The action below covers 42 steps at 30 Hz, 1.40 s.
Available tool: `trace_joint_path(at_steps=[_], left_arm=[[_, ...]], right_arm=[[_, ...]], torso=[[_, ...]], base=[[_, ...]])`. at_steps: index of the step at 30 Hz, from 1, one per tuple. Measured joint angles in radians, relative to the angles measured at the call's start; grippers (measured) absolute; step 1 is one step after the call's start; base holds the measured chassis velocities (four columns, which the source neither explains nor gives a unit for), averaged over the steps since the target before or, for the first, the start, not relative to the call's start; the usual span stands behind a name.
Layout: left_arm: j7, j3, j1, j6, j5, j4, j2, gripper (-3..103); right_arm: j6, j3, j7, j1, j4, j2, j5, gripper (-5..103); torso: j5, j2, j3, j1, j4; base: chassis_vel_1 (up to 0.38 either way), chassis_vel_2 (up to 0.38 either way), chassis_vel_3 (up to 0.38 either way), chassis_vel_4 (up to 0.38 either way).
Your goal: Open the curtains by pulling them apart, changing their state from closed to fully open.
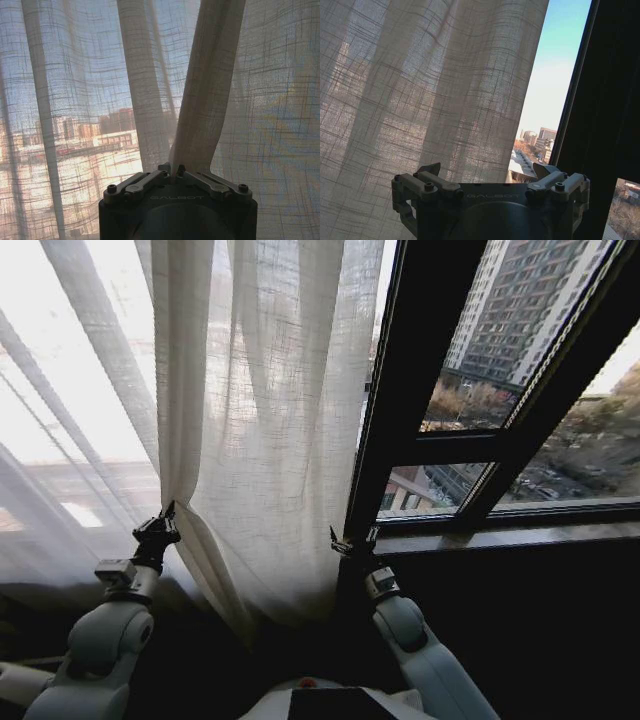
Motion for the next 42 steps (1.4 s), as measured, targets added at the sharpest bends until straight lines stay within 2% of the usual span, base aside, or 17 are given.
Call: trace_joint_path(at_steps=[16, 25, 29, 30, 33, 35, 38, 40, 42], left_arm=[[0.000, 0.001, 0.008, -0.001, 0.018, -0.010, -0.013, 0], [-0.004, 0.004, 0.009, -0.002, 0.022, -0.017, -0.014, 0], [-0.079, -0.029, -0.008, -0.003, 0.016, 0.002, -0.023, 0], [-0.079, -0.029, -0.008, -0.003, 0.016, 0.002, -0.023, 0], [-0.105, -0.155, -0.021, -0.018, -0.020, 0.049, -0.018, 0], [-0.106, -0.178, -0.021, -0.019, -0.034, 0.056, -0.013, 0], [-0.110, -0.317, -0.030, -0.036, -0.077, 0.134, 0.017, 0], [-0.114, -0.341, -0.031, -0.040, -0.079, 0.153, 0.020, 0], [-0.140, -0.427, -0.032, -0.047, -0.098, 0.218, 0.035, 0]], right_arm=[[0.015, 0.005, 0.001, -0.005, -0.003, -0.007, 0.004, 100], [0.051, 0.000, -0.002, -0.004, -0.008, -0.003, 0.019, 100], [0.051, -0.003, -0.004, -0.003, -0.011, 0.000, 0.018, 100], [0.051, -0.003, -0.004, -0.003, -0.011, 0.000, 0.018, 100], [0.051, -0.003, -0.004, -0.003, -0.016, -0.002, 0.013, 100], [0.051, -0.003, -0.004, -0.003, -0.017, -0.002, 0.012, 100], [0.050, -0.004, -0.005, 0.000, -0.023, -0.001, 0.000, 100], [0.050, -0.006, -0.005, 0.001, -0.024, 0.000, -0.001, 100], [0.049, -0.014, -0.006, 0.007, -0.028, 0.004, -0.006, 100]], torso=[[-0.0002, 0.000, 0.000, 0.000, 0.0001], [-0.0004, 0.000, 0.000, 0.000, 0.0002], [0.0001, 0.000, 0.000, 0.000, -0.0002], [0.0001, 0.000, 0.000, 0.000, -0.0002], [0.0000, 0.000, 0.000, 0.000, -0.0002], [0.0000, 0.000, 0.000, 0.000, 0.0001], [-0.0004, 0.000, 0.000, 0.000, -0.0001], [-0.0005, 0.000, 0.000, 0.000, -0.0001], [-0.0003, 0.000, 0.000, 0.000, 0.0002]], base=[[0.121, 0.137, -0.124, -0.123], [0.063, 0.071, -0.079, -0.077], [0.000, 0.000, 0.000, 0.000], [0.000, 0.000, 0.000, 0.000], [0.000, 0.000, 0.000, 0.000], [0.000, 0.000, 0.000, 0.000], [0.000, 0.000, 0.000, 0.000], [0.000, 0.000, 0.000, 0.000], [0.000, 0.000, 0.000, 0.000]])
